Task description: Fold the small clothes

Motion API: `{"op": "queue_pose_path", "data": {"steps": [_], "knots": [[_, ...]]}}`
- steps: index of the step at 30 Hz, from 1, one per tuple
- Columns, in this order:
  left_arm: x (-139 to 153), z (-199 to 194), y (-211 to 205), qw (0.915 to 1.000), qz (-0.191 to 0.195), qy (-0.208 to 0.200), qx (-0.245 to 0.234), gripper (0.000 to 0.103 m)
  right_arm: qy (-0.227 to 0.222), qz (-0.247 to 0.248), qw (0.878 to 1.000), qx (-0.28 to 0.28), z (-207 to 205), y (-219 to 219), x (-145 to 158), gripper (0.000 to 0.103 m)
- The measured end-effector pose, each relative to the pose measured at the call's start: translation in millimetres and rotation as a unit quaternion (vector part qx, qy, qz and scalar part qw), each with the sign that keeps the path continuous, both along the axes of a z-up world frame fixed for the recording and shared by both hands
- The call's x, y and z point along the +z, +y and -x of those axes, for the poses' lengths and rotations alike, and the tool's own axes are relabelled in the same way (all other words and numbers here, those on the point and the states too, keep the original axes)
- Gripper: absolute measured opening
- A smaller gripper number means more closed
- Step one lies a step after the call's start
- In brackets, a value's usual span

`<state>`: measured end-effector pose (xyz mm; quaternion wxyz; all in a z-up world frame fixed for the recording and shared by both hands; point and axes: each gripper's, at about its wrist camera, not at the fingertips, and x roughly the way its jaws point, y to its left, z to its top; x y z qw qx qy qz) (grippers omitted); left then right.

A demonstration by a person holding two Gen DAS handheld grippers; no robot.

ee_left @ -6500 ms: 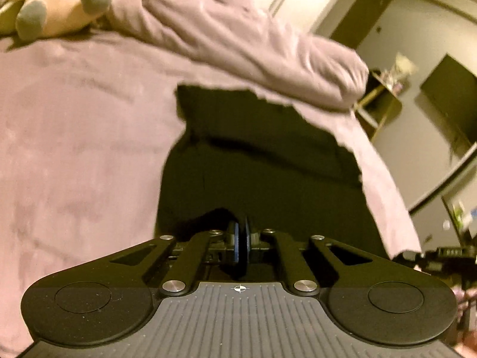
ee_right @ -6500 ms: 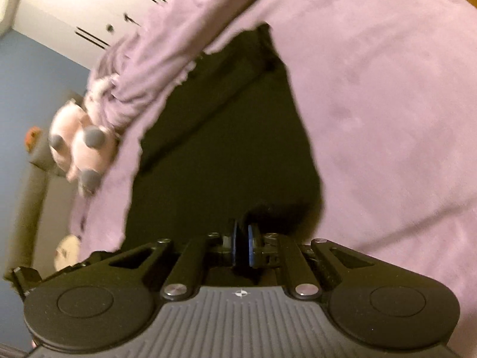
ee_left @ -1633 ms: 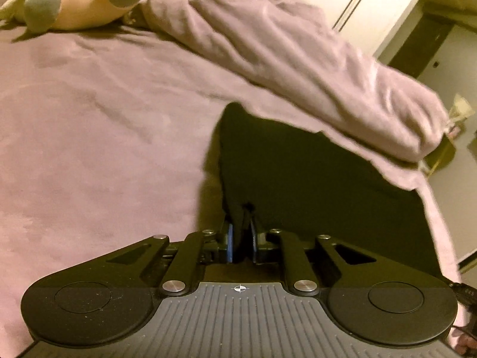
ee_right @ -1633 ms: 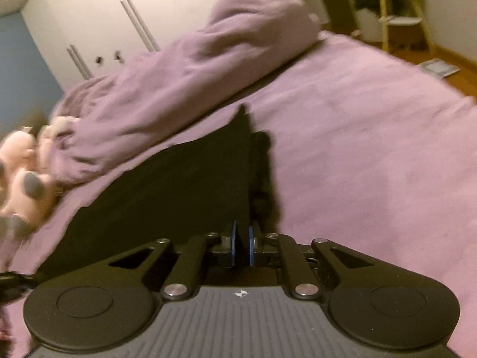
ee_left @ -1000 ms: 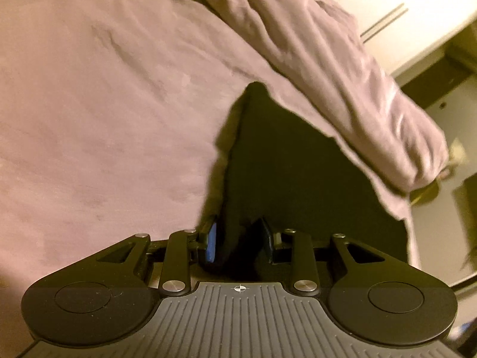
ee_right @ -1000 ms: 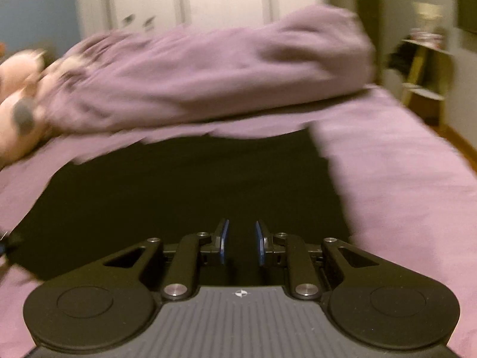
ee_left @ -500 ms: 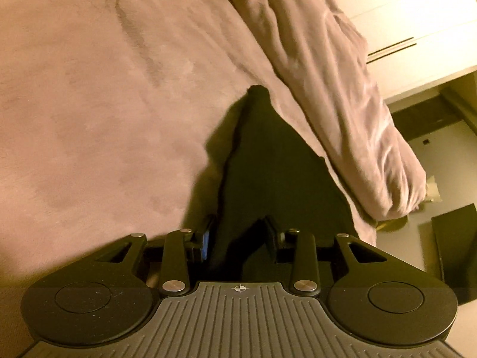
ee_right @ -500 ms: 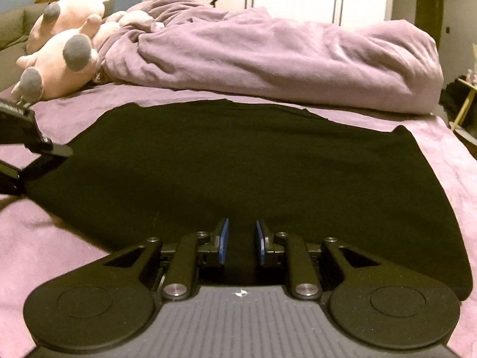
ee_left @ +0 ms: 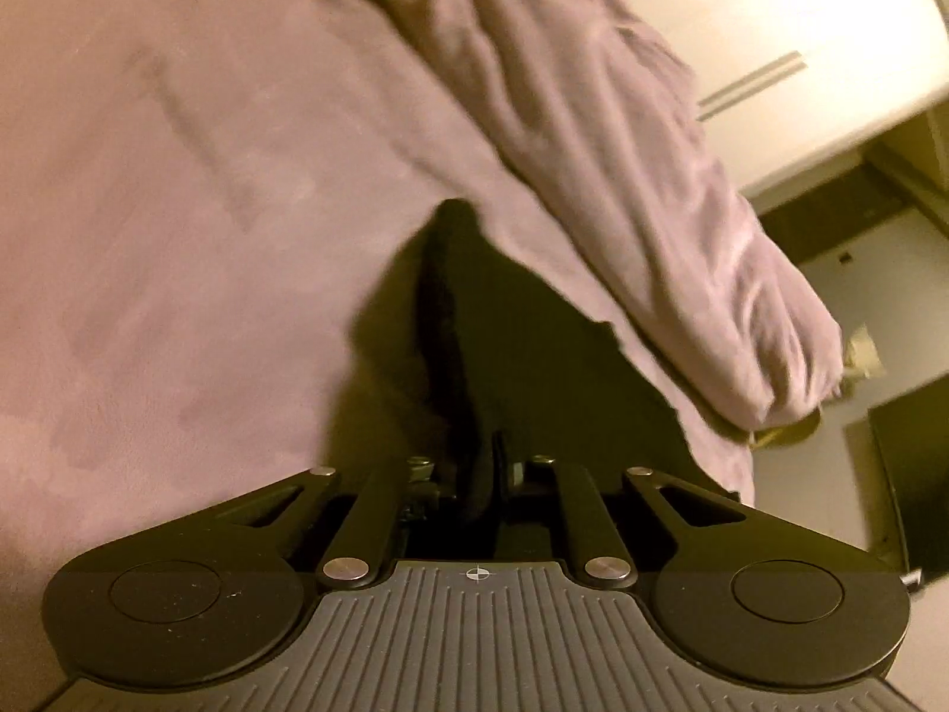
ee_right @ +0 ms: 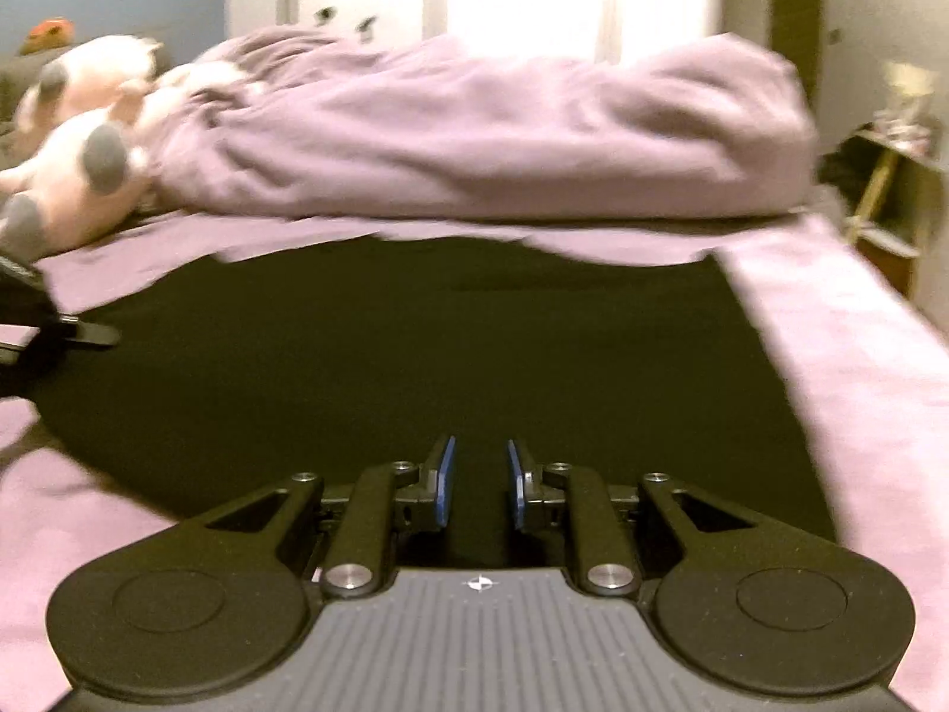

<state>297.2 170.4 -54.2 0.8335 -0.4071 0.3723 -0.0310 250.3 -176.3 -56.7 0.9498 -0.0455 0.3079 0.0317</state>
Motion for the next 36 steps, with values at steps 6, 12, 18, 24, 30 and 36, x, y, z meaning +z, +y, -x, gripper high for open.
{"op": "queue_pose_path", "data": {"steps": [6, 12, 18, 24, 30, 36], "knots": [[36.0, -10.5, -41.4, 0.9976, -0.020, -0.045, -0.049, 0.009, -0.004, 0.040, 0.995, -0.095, 4.9, -54.9, -2.3, 0.019], [44.8, -31.0, -132.6, 0.9850, -0.076, -0.057, -0.144, 0.008, 0.008, 0.031, 0.991, -0.134, 4.0, -76.4, -7.2, 0.019], [2.3, -39.6, -192.8, 0.9753, -0.150, 0.000, -0.163, 0.010, 0.018, 0.037, 0.992, -0.121, 7.0, -74.6, -11.8, 0.021], [40.2, 15.4, -184.3, 0.9745, -0.138, -0.071, -0.162, 0.039, 0.023, 0.029, 0.993, -0.114, 8.3, -78.7, -14.1, 0.026], [40.2, 24.2, -148.3, 0.9734, -0.213, -0.042, -0.072, 0.037, 0.013, 0.030, 0.992, -0.120, 11.8, -70.8, -14.5, 0.026], [-15.4, 3.2, -153.9, 0.9776, -0.180, 0.034, -0.103, 0.042, 0.026, 0.050, 0.992, -0.112, 13.3, -64.5, -16.8, 0.028]]}}
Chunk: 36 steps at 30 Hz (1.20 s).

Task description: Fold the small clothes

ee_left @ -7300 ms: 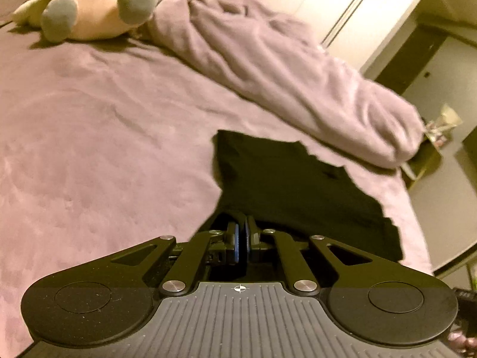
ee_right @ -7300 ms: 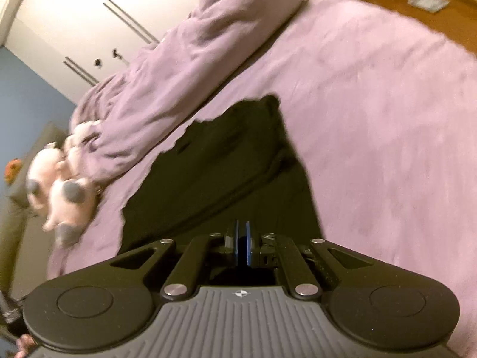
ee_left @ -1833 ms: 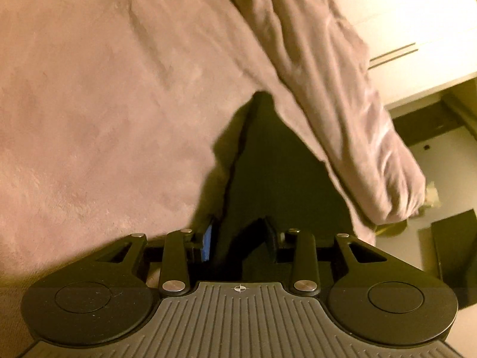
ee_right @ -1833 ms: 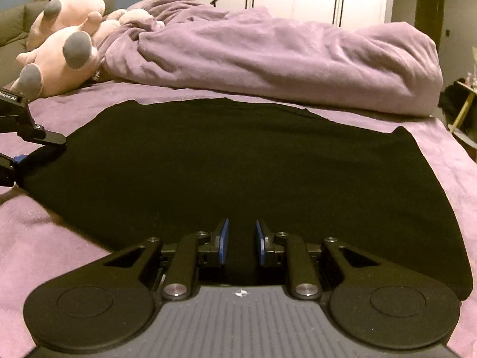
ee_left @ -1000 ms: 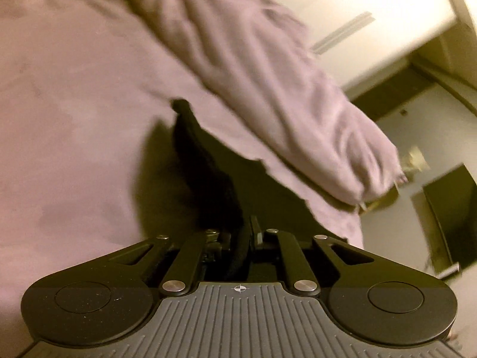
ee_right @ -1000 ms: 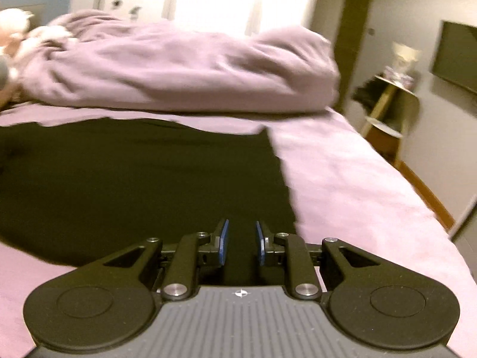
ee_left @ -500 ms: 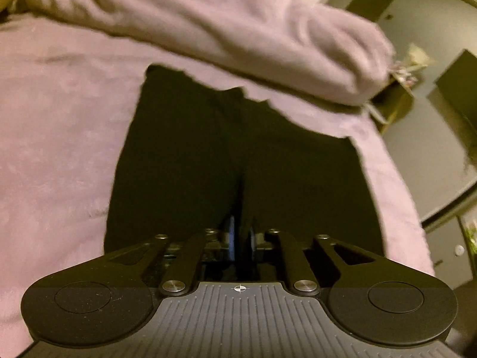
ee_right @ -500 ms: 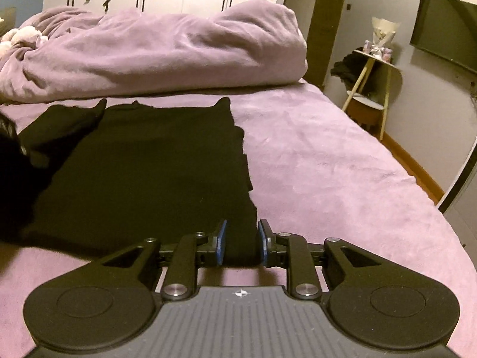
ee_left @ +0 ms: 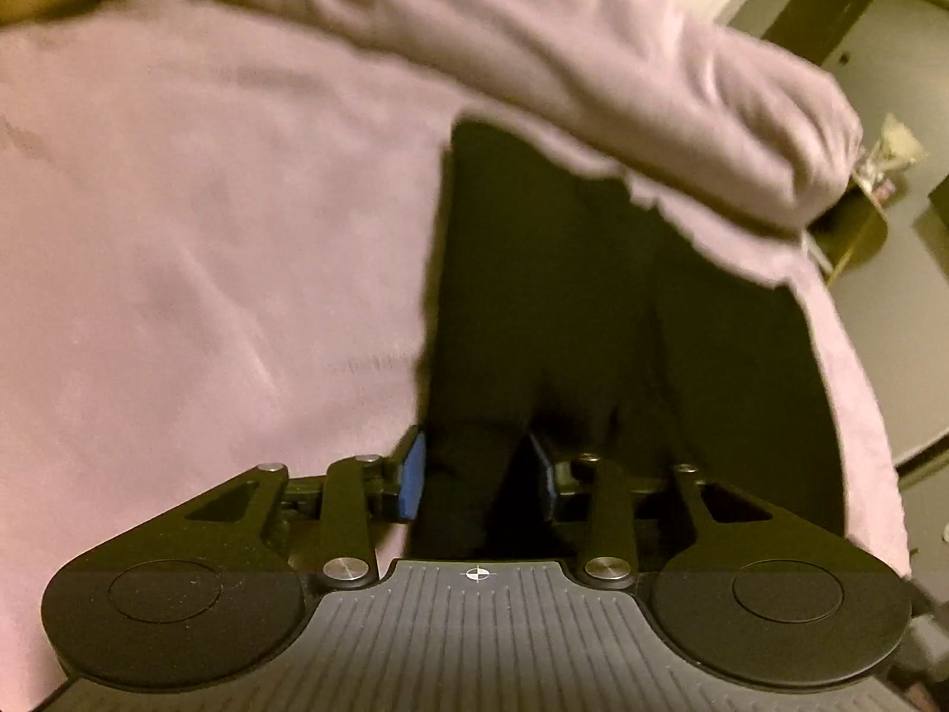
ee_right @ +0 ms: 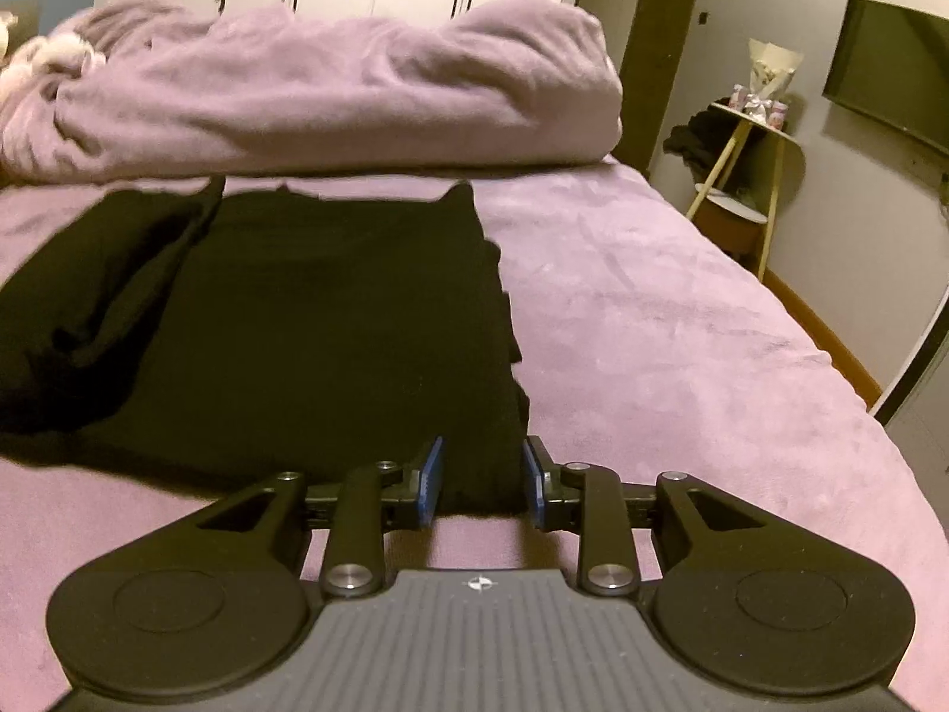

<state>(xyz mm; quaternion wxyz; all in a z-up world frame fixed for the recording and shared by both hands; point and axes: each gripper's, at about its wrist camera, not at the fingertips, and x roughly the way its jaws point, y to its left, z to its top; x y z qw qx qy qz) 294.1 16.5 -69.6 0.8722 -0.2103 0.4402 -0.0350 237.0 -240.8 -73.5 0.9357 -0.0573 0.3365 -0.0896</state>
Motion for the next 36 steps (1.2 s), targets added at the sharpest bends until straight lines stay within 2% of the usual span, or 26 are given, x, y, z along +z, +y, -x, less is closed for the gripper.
{"op": "queue_pose_path", "data": {"steps": [4, 7, 8, 9, 11, 12, 14, 18, 19, 23, 24, 25, 26, 27, 28, 32, 36], "knots": [[4.6, 5.9, 1.3, 0.9999, -0.004, -0.011, -0.012, 0.044, -0.016, -0.029, 0.999, 0.012, -3.9, 0.9, 17.8, 0.029], [15.6, 24.0, 9.7, 0.9997, -0.012, -0.021, 0.006, 0.046, -0.021, -0.097, 0.994, 0.049, -16.7, 5.9, 29.6, 0.043], [17.9, 27.7, 11.0, 0.9993, -0.022, -0.028, 0.012, 0.047, -0.012, -0.136, 0.988, 0.067, -23.4, 6.5, 30.4, 0.049], [20.4, 33.7, 12.9, 0.9986, -0.037, -0.033, 0.018, 0.051, -0.001, -0.186, 0.979, 0.086, -31.5, 6.8, 30.0, 0.051], [23.3, 40.2, 15.5, 0.9969, -0.065, -0.035, 0.027, 0.052, 0.020, -0.280, 0.952, 0.119, -50.5, 10.1, 24.7, 0.053], [23.5, 42.3, 16.9, 0.9960, -0.076, -0.035, 0.032, 0.052, 0.035, -0.311, 0.941, 0.126, -61.7, 13.9, 20.1, 0.054], [23.1, 46.9, 22.0, 0.9950, -0.086, -0.037, 0.035, 0.053, 0.055, -0.331, 0.934, 0.126, -80.7, 23.7, 12.3, 0.054], [22.3, 54.6, 32.5, 0.9953, -0.078, -0.042, 0.039, 0.053, 0.084, -0.372, 0.913, 0.146, -102.9, 42.5, 0.9, 0.055], [22.5, 54.9, 33.8, 0.9956, -0.074, -0.042, 0.039, 0.053, 0.088, -0.373, 0.911, 0.153, -104.4, 47.7, 0.2, 0.055], [19.9, 51.9, 36.1, 0.9965, -0.062, -0.035, 0.043, 0.053, 0.092, -0.343, 0.919, 0.169, -106.7, 68.2, -2.5, 0.055], [20.1, 51.5, 35.9, 0.9966, -0.060, -0.034, 0.044, 0.054, 0.090, -0.333, 0.923, 0.171, -106.5, 70.4, -2.0, 0.050], [20.4, 50.9, 35.7, 0.9969, -0.056, -0.033, 0.044, 0.054, 0.090, -0.327, 0.924, 0.179, -106.5, 73.7, -0.7, 0.033], [20.7, 50.7, 35.4, 0.9971, -0.054, -0.033, 0.044, 0.055, 0.088, -0.320, 0.924, 0.189, -106.1, 77.4, 1.2, 0.025], [21.5, 50.5, 34.9, 0.9971, -0.054, -0.032, 0.043, 0.055, 0.083, -0.304, 0.929, 0.194, -104.1, 79.6, 4.2, 0.016], [22.8, 50.4, 33.3, 0.9971, -0.056, -0.032, 0.041, 0.055, 0.078, -0.285, 0.934, 0.202, -103.8, 83.7, 8.2, 0.013], [29.8, 50.1, 22.6, 0.9977, -0.053, -0.037, 0.022, 0.055, 0.019, -0.180, 0.959, 0.219, -86.5, 89.8, 35.2, 0.008], [37.7, 44.8, -0.1, 0.9975, -0.051, -0.048, -0.010, 0.055, -0.044, -0.095, 0.979, 0.175, -69.4, 65.8, 56.1, 0.008]]}}
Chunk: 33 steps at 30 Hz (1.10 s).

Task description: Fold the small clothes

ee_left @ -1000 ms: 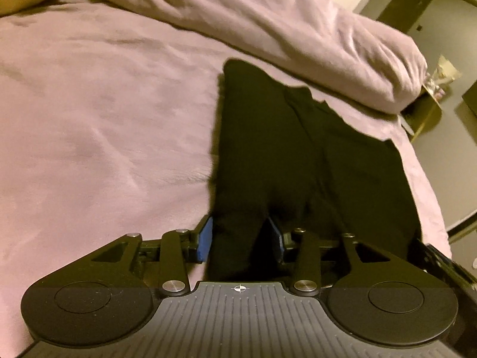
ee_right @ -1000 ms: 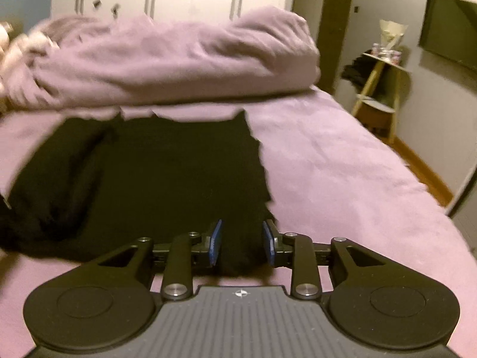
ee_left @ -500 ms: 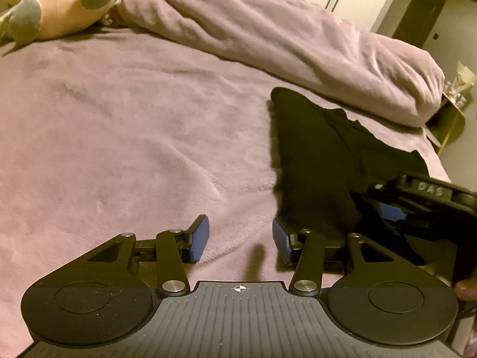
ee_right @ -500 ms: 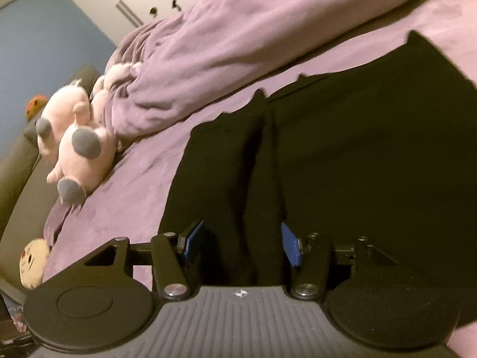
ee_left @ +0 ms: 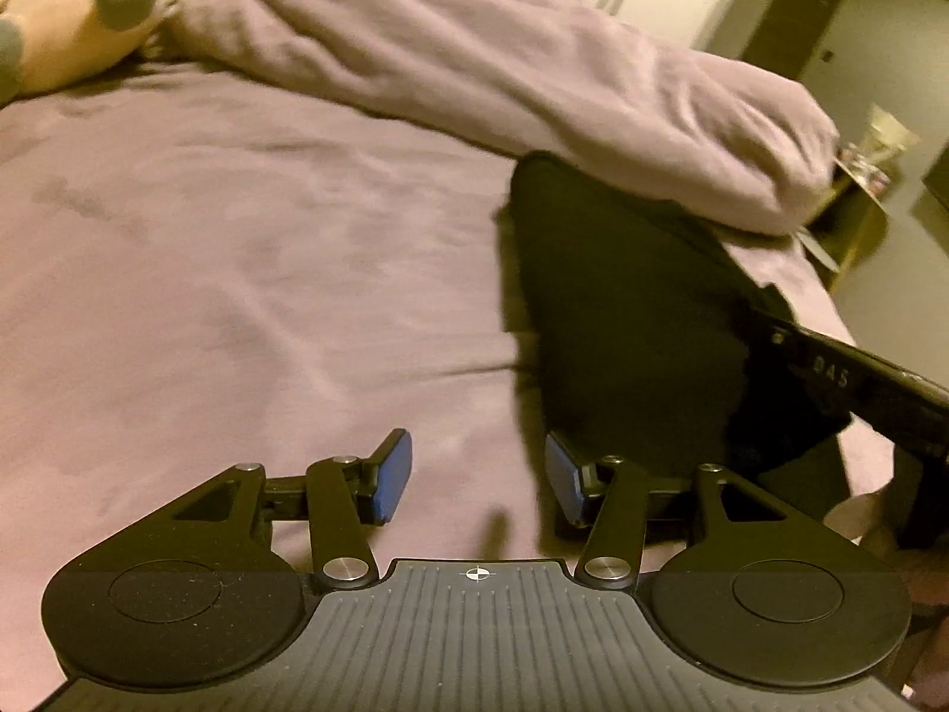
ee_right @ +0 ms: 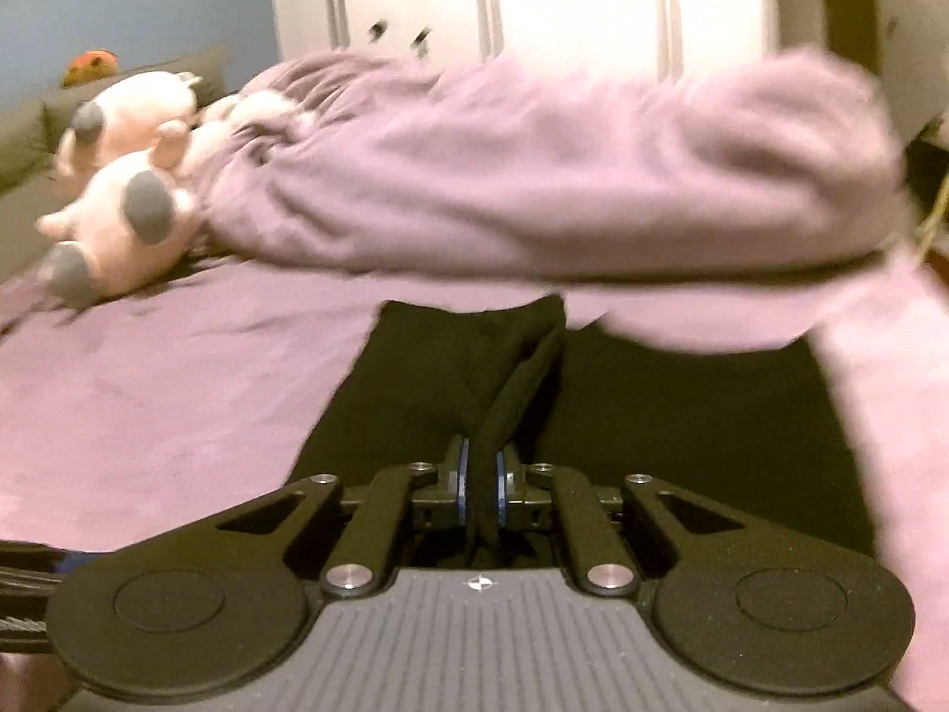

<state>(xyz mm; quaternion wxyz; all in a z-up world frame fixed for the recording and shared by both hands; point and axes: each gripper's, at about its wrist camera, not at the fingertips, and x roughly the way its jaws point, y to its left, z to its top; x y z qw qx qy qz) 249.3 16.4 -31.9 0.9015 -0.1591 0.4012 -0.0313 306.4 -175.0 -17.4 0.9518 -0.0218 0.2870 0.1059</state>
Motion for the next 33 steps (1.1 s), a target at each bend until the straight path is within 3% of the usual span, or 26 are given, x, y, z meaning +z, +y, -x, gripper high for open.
{"op": "queue_pose_path", "data": {"steps": [3, 9, 11, 13, 15, 22, 25, 28, 30, 33], "knots": [[1.3, -10.1, -23.3, 0.9993, 0.017, -0.007, -0.034, 0.058, -0.024, 0.067, 0.997, -0.043, 10.9, -22.5, -3.1, 0.008], [-23.3, -46.2, -58.8, 0.9954, 0.034, 0.057, -0.069, 0.058, 0.070, 0.027, 0.991, -0.108, -1.1, -79.5, -41.6, 0.005], [-26.7, -48.0, -58.3, 0.9949, 0.044, 0.059, -0.069, 0.059, 0.091, -0.043, 0.989, -0.104, -2.3, -98.1, -46.3, 0.006], [-27.7, -47.3, -57.1, 0.9949, 0.046, 0.056, -0.071, 0.059, 0.096, -0.115, 0.984, -0.098, -3.9, -110.9, -44.0, 0.019], [-29.6, -45.3, -55.1, 0.9950, 0.044, 0.057, -0.069, 0.059, 0.096, -0.176, 0.975, -0.094, -7.8, -124.7, -44.1, 0.040], [-25.7, -46.6, -63.3, 0.9955, 0.024, 0.057, -0.072, 0.060, 0.122, -0.241, 0.960, -0.076, -39.7, -122.4, -55.8, 0.046], [-26.4, -46.3, -59.6, 0.9952, 0.034, 0.060, -0.069, 0.060, 0.120, -0.301, 0.943, -0.076, -38.1, -135.1, -56.9, 0.059], [-26.9, -45.7, -57.5, 0.9951, 0.038, 0.060, -0.070, 0.061, 0.128, -0.343, 0.927, -0.076, -31.9, -148.1, -64.5, 0.059], [-27.8, -46.1, -59.2, 0.9952, 0.035, 0.059, -0.070, 0.063, 0.134, -0.335, 0.930, -0.068, -30.9, -144.6, -66.5, 0.059], [-27.4, -46.1, -62.7, 0.9954, 0.029, 0.058, -0.070, 0.065, 0.135, -0.260, 0.954, -0.057, -37.8, -121.9, -61.1, 0.058]]}}
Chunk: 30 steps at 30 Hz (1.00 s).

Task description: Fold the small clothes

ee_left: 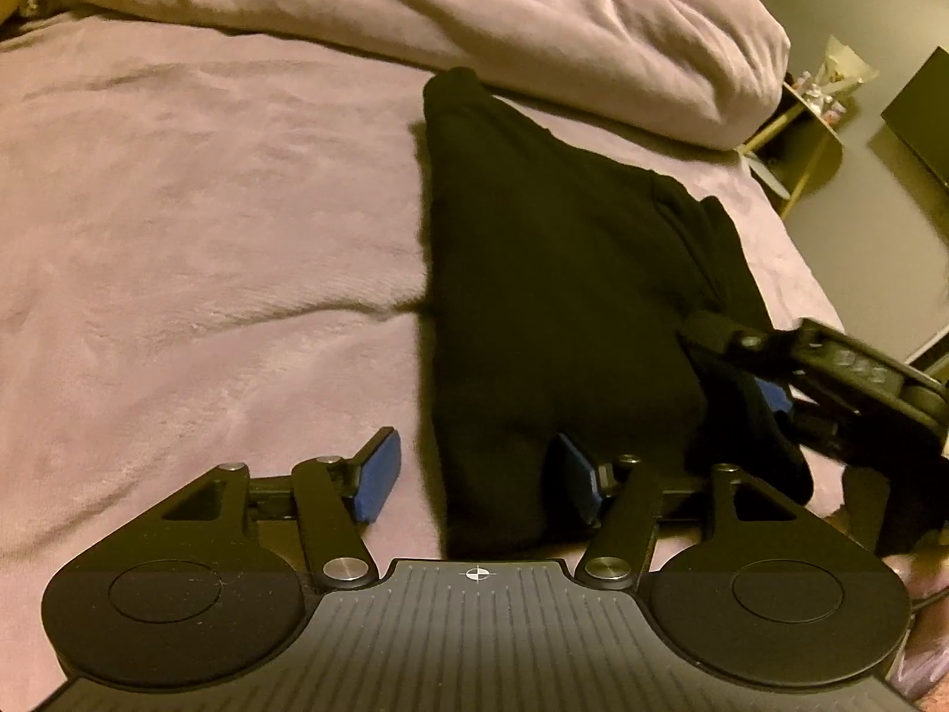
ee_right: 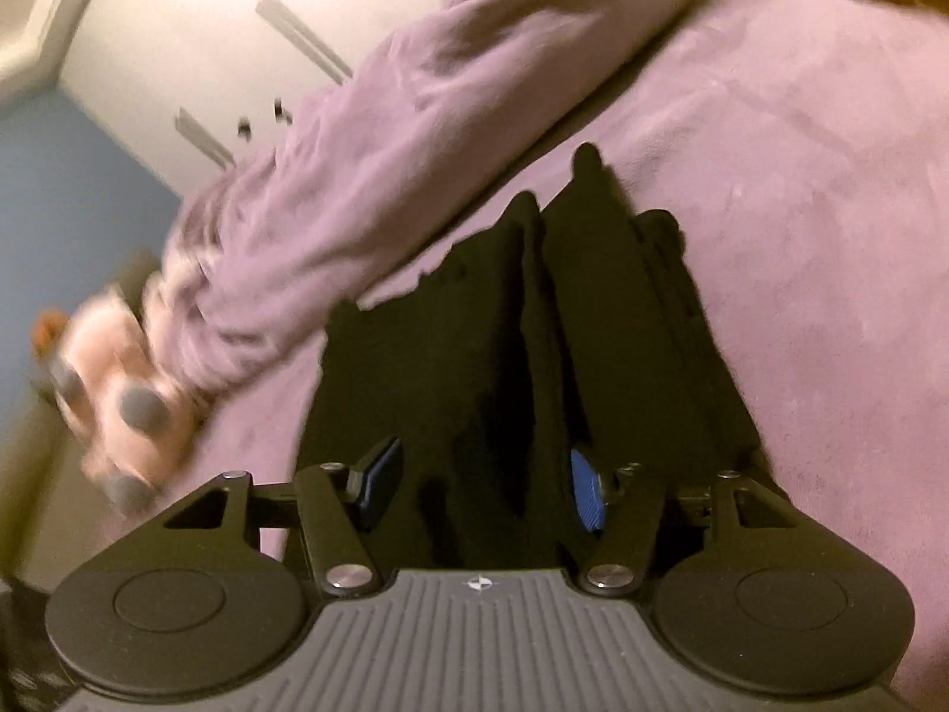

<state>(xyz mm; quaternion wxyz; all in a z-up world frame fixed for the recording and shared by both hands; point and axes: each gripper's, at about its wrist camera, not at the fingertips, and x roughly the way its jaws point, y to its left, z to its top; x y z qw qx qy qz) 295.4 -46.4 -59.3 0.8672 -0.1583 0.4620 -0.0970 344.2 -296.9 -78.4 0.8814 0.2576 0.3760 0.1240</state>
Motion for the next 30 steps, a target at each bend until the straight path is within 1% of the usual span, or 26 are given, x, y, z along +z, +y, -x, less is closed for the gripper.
{"op": "queue_pose_path", "data": {"steps": [1, 2, 3, 4, 5, 6, 7, 8, 10, 11, 13, 15, 16, 18, 19, 20, 22, 23, 24, 26, 28, 30], "knots": [[1.1, 0.4, -1.1, 1.0000, -0.004, -0.001, -0.001, 0.065, -0.001, 0.029, 1.000, 0.006, -1.9, 8.6, 2.8, 0.055], [2.0, 0.8, -1.9, 1.0000, -0.006, -0.001, -0.003, 0.065, -0.003, 0.053, 0.999, 0.013, -4.2, 15.6, 5.4, 0.038], [3.3, 1.3, -2.2, 1.0000, -0.008, -0.001, -0.003, 0.065, -0.004, 0.072, 0.997, 0.021, -6.0, 21.5, 7.6, 0.024], [5.2, 2.1, -2.1, 0.9999, -0.010, -0.002, -0.002, 0.065, -0.007, 0.086, 0.996, 0.023, -6.6, 25.6, 9.8, 0.021], [6.8, 3.0, -2.2, 0.9999, -0.013, -0.005, 0.001, 0.065, -0.018, 0.104, 0.994, 0.027, -6.4, 30.5, 13.5, 0.015], [8.8, 3.8, -2.4, 0.9998, -0.018, -0.010, 0.003, 0.065, -0.028, 0.129, 0.991, 0.028, -4.7, 35.8, 17.9, 0.013], [11.4, 4.6, -2.5, 0.9996, -0.022, -0.017, 0.006, 0.065, -0.042, 0.164, 0.985, 0.027, -1.1, 43.0, 22.1, 0.012], [12.8, 4.9, -2.3, 0.9994, -0.025, -0.021, 0.007, 0.065, -0.065, 0.214, 0.974, 0.025, 5.4, 52.8, 27.7, 0.011], [15.0, 3.6, -2.4, 0.9994, -0.024, -0.025, 0.006, 0.066, -0.104, 0.278, 0.955, 0.008, 18.6, 63.2, 36.7, 0.011], [15.6, 2.3, -3.0, 0.9995, -0.021, -0.024, 0.006, 0.066, -0.117, 0.298, 0.947, -0.008, 24.2, 64.3, 40.0, 0.011], [15.7, -0.3, -5.4, 0.9994, -0.021, -0.025, 0.004, 0.066, -0.128, 0.326, 0.936, -0.042, 29.8, 60.7, 42.4, 0.011], [13.3, -3.2, -9.2, 0.9994, -0.024, -0.024, 0.003, 0.067, -0.121, 0.350, 0.927, -0.058, 29.5, 54.7, 37.3, 0.011], [9.6, -5.9, -10.9, 0.9996, -0.019, -0.019, -0.002, 0.068, -0.110, 0.356, 0.926, -0.062, 27.1, 50.6, 31.3, 0.011], [1.2, -10.1, -12.4, 0.9999, -0.015, 0.003, -0.004, 0.069, -0.071, 0.353, 0.931, -0.052, 18.7, 39.4, 13.5, 0.014], [-0.9, -10.8, -13.0, 0.9998, -0.016, 0.005, -0.004, 0.069, -0.063, 0.348, 0.934, -0.046, 16.7, 34.3, 8.5, 0.014], [-0.4, -9.2, -13.2, 0.9998, -0.020, -0.001, -0.007, 0.069, -0.069, 0.336, 0.938, -0.046, 19.7, 29.3, 12.1, 0.016], [0.9, -6.8, -11.8, 0.9996, -0.023, -0.004, -0.013, 0.069, -0.062, 0.290, 0.954, -0.047, 24.4, 16.5, 24.5, 0.023], [1.7, -5.6, -10.2, 0.9997, -0.019, -0.003, -0.011, 0.068, -0.054, 0.267, 0.961, -0.051, 28.9, 8.1, 29.2, 0.028], [2.8, -4.5, -8.6, 0.9999, -0.014, -0.002, -0.010, 0.068, -0.053, 0.241, 0.968, -0.053, 35.8, -0.4, 33.1, 0.029], [5.0, -1.7, -7.6, 0.9999, -0.009, -0.003, -0.008, 0.067, -0.057, 0.201, 0.976, -0.056, 54.4, -14.2, 39.5, 0.029], [6.6, 0.5, -10.1, 0.9999, -0.004, -0.004, -0.010, 0.066, -0.056, 0.182, 0.980, -0.048, 74.6, -19.1, 39.2, 0.029], [6.8, 3.2, -14.0, 0.9999, 0.005, -0.004, -0.013, 0.066, -0.042, 0.187, 0.981, -0.037, 86.4, -21.5, 33.4, 0.029]]}}
